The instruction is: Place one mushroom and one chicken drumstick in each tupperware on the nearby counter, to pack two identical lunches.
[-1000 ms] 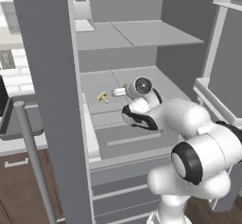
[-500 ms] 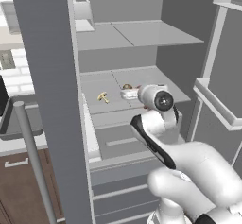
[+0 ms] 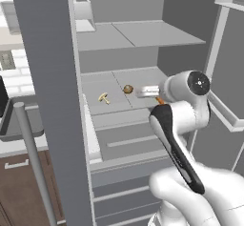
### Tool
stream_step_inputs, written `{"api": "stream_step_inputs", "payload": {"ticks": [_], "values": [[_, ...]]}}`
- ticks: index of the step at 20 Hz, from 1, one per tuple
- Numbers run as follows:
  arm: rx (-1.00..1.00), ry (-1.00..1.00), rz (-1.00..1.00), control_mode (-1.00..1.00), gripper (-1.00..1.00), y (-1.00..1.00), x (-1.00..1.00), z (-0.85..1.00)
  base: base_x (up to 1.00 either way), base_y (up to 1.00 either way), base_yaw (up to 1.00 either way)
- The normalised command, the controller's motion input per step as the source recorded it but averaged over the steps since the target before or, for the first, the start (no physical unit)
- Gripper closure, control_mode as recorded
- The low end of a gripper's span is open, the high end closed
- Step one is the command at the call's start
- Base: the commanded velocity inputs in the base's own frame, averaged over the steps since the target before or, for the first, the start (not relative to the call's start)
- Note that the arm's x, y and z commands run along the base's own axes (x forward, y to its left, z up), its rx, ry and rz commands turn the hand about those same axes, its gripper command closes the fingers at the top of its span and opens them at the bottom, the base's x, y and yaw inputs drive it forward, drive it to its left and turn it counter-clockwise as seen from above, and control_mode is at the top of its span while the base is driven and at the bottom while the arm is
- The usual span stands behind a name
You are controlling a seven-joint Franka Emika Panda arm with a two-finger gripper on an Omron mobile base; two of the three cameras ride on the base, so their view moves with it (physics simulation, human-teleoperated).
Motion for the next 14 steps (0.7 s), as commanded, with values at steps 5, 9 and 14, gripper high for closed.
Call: {"api": "stream_step_inputs", "payload": {"ticks": [5,9,14], "values": [[-0.04,0.27,0.05,-1.0,1.0,0.01,-0.99,-0.2,0.0,0.0,0.0],[-0.01,0.03,0.0,-1.0,1.0,0.0,-0.05,-0.01,0.0,0.0,0.0],[0.0,0.01,0.03,-1.0,1.0,0.0,-0.81,-0.11,0.0,0.0,0.0]]}}
